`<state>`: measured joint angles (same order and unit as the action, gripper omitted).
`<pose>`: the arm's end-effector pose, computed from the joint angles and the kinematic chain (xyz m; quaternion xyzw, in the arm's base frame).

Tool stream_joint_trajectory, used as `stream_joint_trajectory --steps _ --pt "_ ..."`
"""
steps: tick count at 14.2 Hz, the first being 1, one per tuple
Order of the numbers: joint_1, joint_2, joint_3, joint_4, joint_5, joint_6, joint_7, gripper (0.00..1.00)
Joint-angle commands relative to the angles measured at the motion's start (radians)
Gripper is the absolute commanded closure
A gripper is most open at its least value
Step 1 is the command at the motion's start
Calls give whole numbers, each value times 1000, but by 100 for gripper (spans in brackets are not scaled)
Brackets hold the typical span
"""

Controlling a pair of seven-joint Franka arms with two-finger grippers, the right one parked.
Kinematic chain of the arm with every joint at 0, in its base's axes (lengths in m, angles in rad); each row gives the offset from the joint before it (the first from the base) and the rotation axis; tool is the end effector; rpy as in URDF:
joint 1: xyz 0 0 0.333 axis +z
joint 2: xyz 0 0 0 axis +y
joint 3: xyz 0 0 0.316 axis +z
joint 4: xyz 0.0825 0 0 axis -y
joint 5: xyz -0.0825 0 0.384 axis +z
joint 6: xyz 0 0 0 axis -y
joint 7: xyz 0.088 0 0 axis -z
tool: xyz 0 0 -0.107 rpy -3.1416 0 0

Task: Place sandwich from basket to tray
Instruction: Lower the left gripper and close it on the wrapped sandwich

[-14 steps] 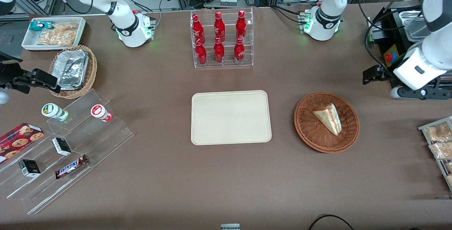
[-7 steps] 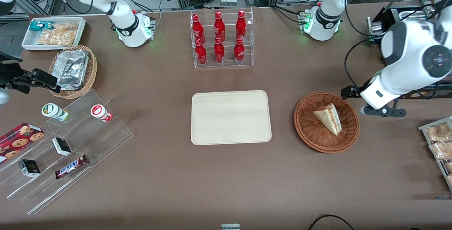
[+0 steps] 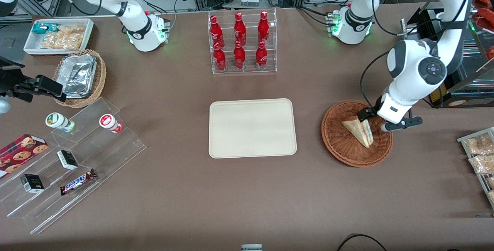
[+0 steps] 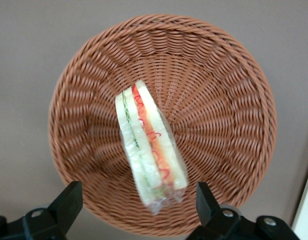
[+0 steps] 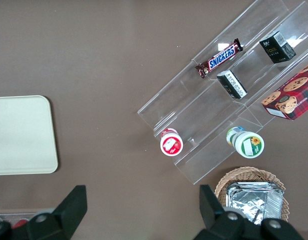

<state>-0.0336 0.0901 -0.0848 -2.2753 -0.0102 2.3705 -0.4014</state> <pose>0.5233 -0.0623 0.3177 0.9894 0.1448 0.0007 0.0078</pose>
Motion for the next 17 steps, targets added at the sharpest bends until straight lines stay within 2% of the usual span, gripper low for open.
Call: stream_joint_trajectory --steps 1,3,10,11,12,13,14,15,17 --pt "-43 39 4 -3 13 64 -305 0" --pt "-51 65 4 -3 13 82 -474 0" --pt "-43 157 10 5 12 81 -502 0" --pt "-43 169 11 10 12 82 -502 16" --pt "-42 169 11 13 10 79 -491 57" --pt "-42 165 13 16 12 75 -487 86" --pt "-42 162 14 32 13 67 -485 93" --pt "-43 161 14 60 15 35 -482 95" --pt "-43 152 13 159 16 -134 -348 96"
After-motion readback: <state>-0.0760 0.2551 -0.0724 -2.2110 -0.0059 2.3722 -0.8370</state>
